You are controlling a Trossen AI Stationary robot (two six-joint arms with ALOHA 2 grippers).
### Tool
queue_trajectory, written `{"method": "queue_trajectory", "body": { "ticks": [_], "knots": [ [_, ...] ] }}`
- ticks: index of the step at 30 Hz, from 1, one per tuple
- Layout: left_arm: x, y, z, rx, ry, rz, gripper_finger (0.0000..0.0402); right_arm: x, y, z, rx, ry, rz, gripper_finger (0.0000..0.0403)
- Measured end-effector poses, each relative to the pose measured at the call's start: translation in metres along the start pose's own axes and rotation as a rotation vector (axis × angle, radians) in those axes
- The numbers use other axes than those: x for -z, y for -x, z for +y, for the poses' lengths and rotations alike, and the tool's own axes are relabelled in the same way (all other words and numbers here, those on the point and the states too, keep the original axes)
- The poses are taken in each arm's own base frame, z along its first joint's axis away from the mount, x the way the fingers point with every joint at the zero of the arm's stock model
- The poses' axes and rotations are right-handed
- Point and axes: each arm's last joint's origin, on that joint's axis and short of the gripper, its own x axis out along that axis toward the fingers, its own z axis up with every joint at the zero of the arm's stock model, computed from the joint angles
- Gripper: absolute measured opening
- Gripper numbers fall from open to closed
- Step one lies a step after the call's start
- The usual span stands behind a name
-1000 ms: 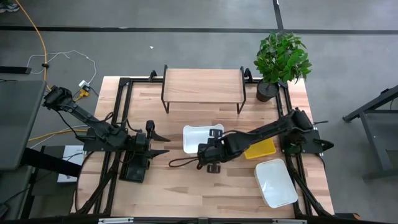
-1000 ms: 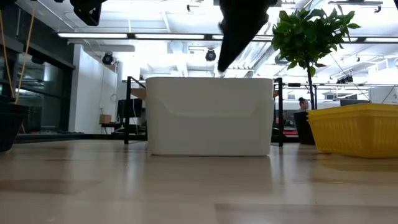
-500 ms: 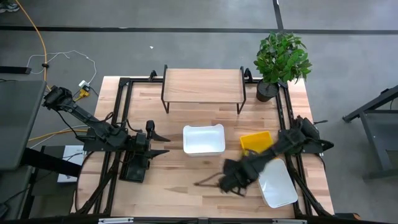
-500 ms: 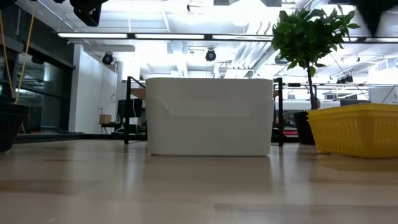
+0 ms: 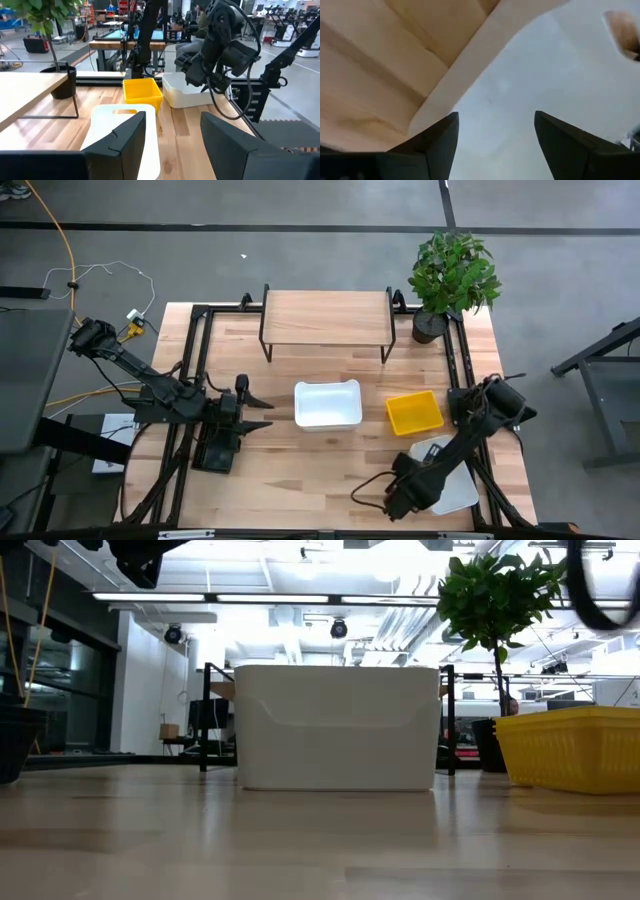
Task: Stack baskets on shelf by color
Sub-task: Stack the white bin on top of the stacked white bins
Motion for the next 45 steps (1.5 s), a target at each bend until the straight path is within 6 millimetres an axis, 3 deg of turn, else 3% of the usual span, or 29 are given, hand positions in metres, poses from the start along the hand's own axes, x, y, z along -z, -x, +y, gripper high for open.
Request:
{"method": "queue_trajectory", "body": {
  "ticks": [6,13,17,23,42,45],
  "knots": [
    [0.002,0.0,0.0,-0.002,-0.001,0.022,0.0176,-0.008,-0.008,0.008,-0.073,0.003,-0.058,0.0248],
    [0.003,0.0,0.0,-0.003,0.003,0.026,0.0176,-0.007,0.017,-0.01,-0.023,-0.049,-0.111,0.0248],
    [0.003,0.0,0.0,-0.003,0.002,0.029,0.0176,-0.003,0.036,-0.018,-0.149,-0.087,-0.21,0.0248],
    [0.003,0.0,0.0,-0.003,0.002,0.03,0.0176,-0.006,0.052,-0.005,-0.402,-0.147,-0.335,0.0248],
    [0.003,0.0,0.0,-0.003,0.009,0.03,0.0176,-0.022,0.001,0.024,-0.191,-0.226,-0.264,0.0247],
    [0.003,0.0,0.0,-0.003,0.009,0.03,0.0176,-0.025,-0.006,0.026,-0.154,-0.251,-0.266,0.0229]
  ]
}}
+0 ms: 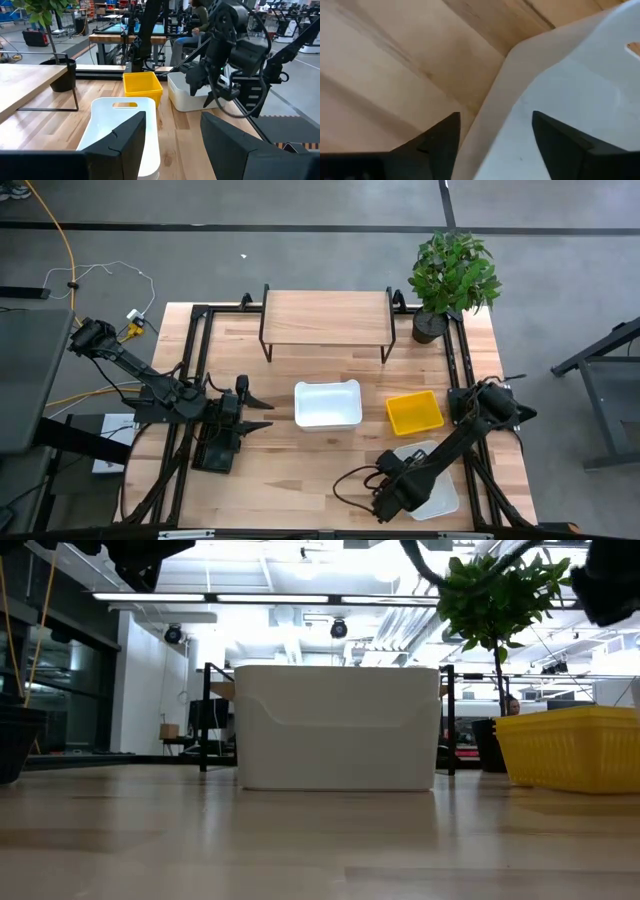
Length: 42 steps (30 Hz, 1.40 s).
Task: Stack baskets on shelf by color
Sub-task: Stack the white bin on top of the stacked white bins
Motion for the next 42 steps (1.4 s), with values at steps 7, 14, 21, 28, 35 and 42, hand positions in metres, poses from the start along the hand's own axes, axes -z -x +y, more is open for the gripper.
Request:
{"method": "queue_trajectory", "body": {
  "ticks": [7,14,21,28,35,42],
  "knots": [
    [0.0,0.0,0.0,0.0,0.0,0.0,0.0176,0.001,-0.003,-0.002,0.048,0.006,0.019,0.0045],
    [0.0,0.0,0.0,0.0,0.003,0.0,0.0176,0.002,0.037,0.005,-0.049,0.128,0.081,0.0009],
    [0.001,-0.001,-0.001,-0.001,-0.001,0.008,0.0176,-0.002,0.118,0.027,-0.366,0.379,-0.069,0.0002],
    [0.003,-0.003,-0.001,-0.002,-0.007,0.014,0.0176,-0.04,0.164,0.026,-0.336,0.698,-0.518,0.0001],
    [0.003,-0.003,-0.002,-0.003,-0.008,0.014,0.0176,-0.098,0.168,0.021,-0.116,0.938,-0.709,0.0],
    [0.003,-0.003,-0.002,-0.002,0.018,0.014,0.0176,-0.156,0.157,0.02,-0.029,1.003,-0.736,0.0]
  ]
}}
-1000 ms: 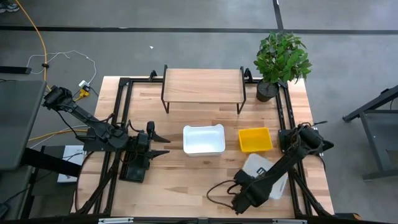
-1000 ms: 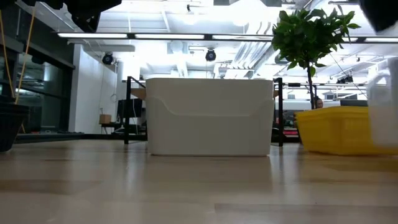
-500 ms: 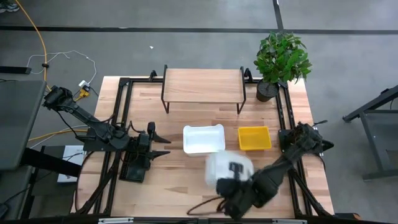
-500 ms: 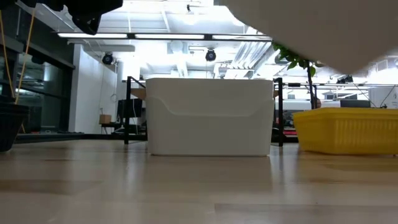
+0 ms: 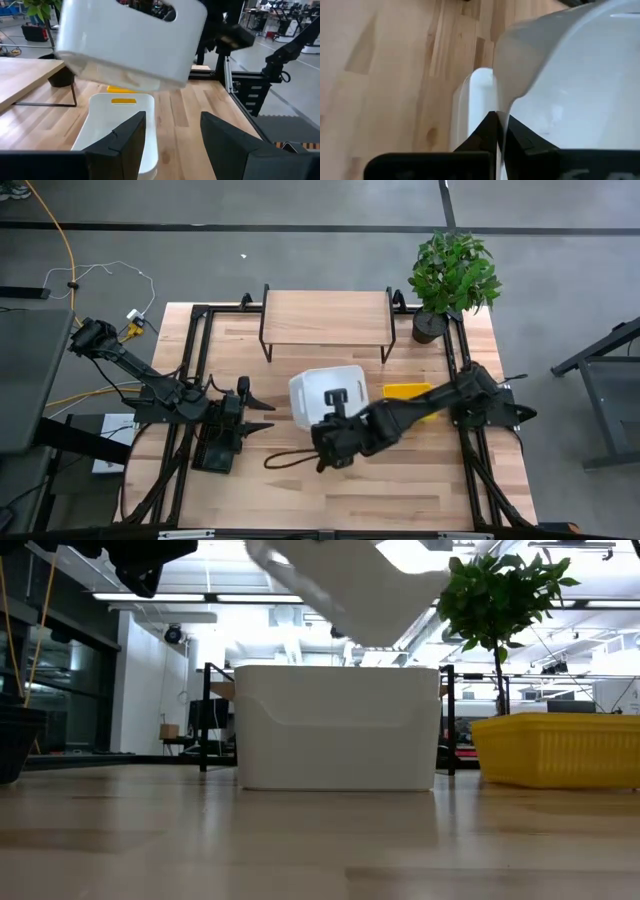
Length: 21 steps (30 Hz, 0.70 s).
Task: Stack baskets on shelf by color
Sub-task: Stack the white bin on top of the stacked white bins
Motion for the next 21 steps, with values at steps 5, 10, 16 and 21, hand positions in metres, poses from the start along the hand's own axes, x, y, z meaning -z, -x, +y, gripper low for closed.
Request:
{"method": "queue_trajectory", "body": {
  "ticks": [5,10,16,21],
  "knots": [
    [0.0,0.0,0.0,0.0,0.016,-0.001,0.0176,0.001,-0.022,-0.014,-0.064,0.009,0.052,0.0],
    [0.0,0.0,0.0,0.0,0.024,0.0,0.0176,0.005,-0.04,-0.021,-0.121,-0.022,0.123,0.0],
    [0.0,0.0,0.0,0.0,0.029,0.002,0.0176,0.014,-0.053,-0.023,-0.164,-0.071,0.243,0.0],
    [0.0,0.0,0.0,-0.001,0.028,0.002,0.0176,0.021,-0.058,-0.026,-0.171,-0.096,0.324,0.0]
  ]
}}
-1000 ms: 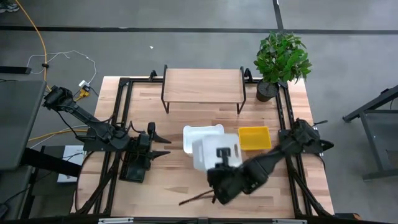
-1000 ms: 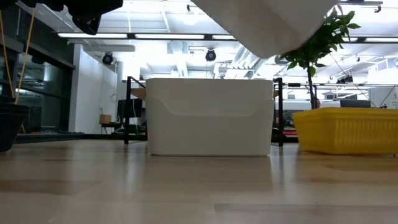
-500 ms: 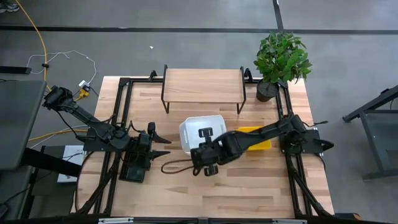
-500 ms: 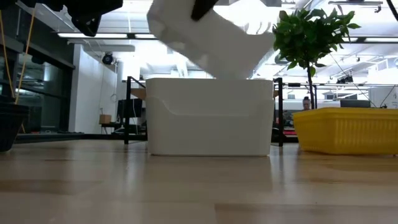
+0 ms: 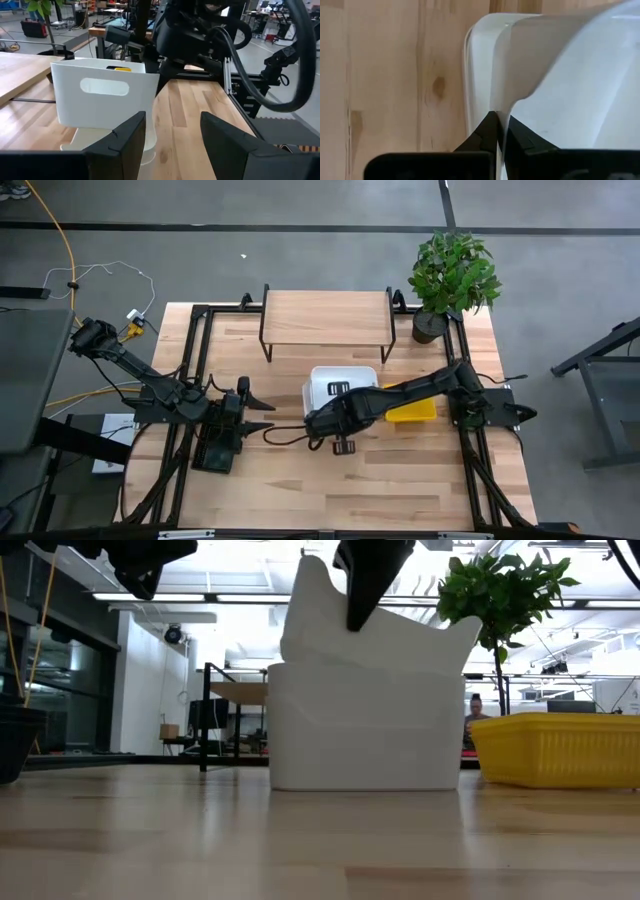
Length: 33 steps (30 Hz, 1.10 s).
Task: Stack baskets on shelf by color
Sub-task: Stack the white bin on top of the stacked white bins
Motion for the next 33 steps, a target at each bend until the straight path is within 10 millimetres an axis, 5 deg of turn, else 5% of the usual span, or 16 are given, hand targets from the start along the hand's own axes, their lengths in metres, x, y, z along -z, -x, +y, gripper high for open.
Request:
{"method": "queue_trajectory", "body": {
  "ticks": [14,26,33],
  "knots": [
    [0.0,0.0,0.001,-0.021,-0.003,-0.003,0.0176,0.0,0.0,-0.001,-0.045,-0.049,0.006,0.0004],
    [0.0,0.0,0.001,-0.021,-0.004,-0.002,0.0176,0.004,0.0,-0.003,0.021,-0.039,0.039,0.0158],
    [0.001,0.0,0.001,-0.022,-0.006,0.002,0.0176,0.017,0.002,-0.005,0.045,-0.049,0.169,0.0188]
  ]
}}
